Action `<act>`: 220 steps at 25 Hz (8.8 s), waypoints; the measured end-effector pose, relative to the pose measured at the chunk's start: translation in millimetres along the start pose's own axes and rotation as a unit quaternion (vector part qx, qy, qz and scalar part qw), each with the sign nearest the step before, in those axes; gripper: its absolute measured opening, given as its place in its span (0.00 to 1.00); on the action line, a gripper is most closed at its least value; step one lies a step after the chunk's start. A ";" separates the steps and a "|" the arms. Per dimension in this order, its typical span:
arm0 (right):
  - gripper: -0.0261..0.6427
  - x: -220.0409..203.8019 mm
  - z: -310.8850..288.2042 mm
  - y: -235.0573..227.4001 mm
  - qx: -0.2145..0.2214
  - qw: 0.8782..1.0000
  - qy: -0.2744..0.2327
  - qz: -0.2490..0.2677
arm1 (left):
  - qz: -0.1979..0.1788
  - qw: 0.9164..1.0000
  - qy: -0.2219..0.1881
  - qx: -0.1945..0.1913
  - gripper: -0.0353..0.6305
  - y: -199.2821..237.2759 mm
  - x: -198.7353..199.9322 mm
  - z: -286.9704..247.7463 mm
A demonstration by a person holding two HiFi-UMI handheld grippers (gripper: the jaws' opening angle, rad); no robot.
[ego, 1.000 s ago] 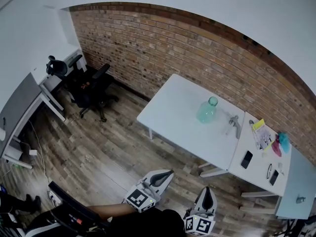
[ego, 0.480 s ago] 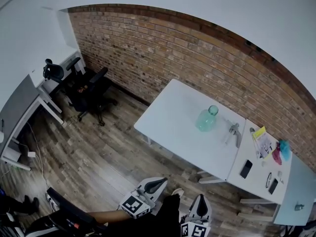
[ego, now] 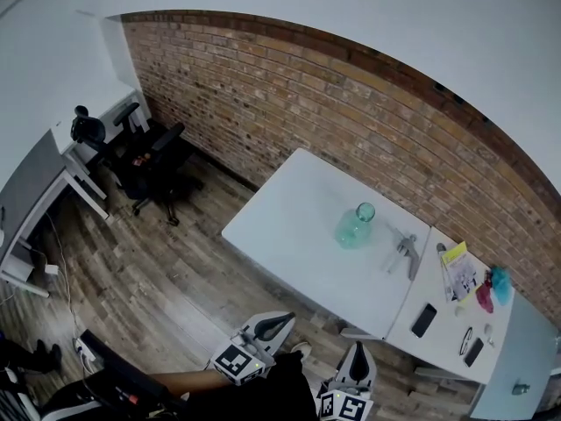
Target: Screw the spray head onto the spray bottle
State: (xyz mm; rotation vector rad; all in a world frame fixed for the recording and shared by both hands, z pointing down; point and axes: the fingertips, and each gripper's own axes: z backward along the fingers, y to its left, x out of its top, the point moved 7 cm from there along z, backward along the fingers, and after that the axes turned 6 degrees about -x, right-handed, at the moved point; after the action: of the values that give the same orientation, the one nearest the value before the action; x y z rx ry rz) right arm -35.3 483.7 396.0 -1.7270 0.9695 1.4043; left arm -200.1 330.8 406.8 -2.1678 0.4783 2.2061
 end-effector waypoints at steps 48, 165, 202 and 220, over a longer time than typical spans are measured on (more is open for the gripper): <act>0.05 36.9 -249.1 -143.0 -0.056 0.996 0.039 -0.049 | 0.009 0.999 0.012 -0.037 0.05 94.0 29.9 -286.0; 0.25 -190.4 -539.7 -357.8 -0.034 0.801 0.548 -0.238 | 0.072 0.991 0.084 0.080 0.05 154.8 -5.4 -388.5; 0.14 -91.0 -441.1 -305.0 0.041 0.915 0.370 -0.156 | 0.045 0.997 0.052 0.031 0.05 122.6 11.1 -334.9; 0.14 -23.2 -396.2 -272.7 0.068 0.970 0.219 -0.080 | 0.018 0.999 0.040 -0.009 0.05 114.6 24.3 -323.4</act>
State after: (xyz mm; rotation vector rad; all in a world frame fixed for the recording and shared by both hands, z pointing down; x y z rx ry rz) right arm 383.5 271.1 501.9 -2.0023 1.0974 0.8486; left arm 88.8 144.3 408.8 -2.2819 0.5058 2.1559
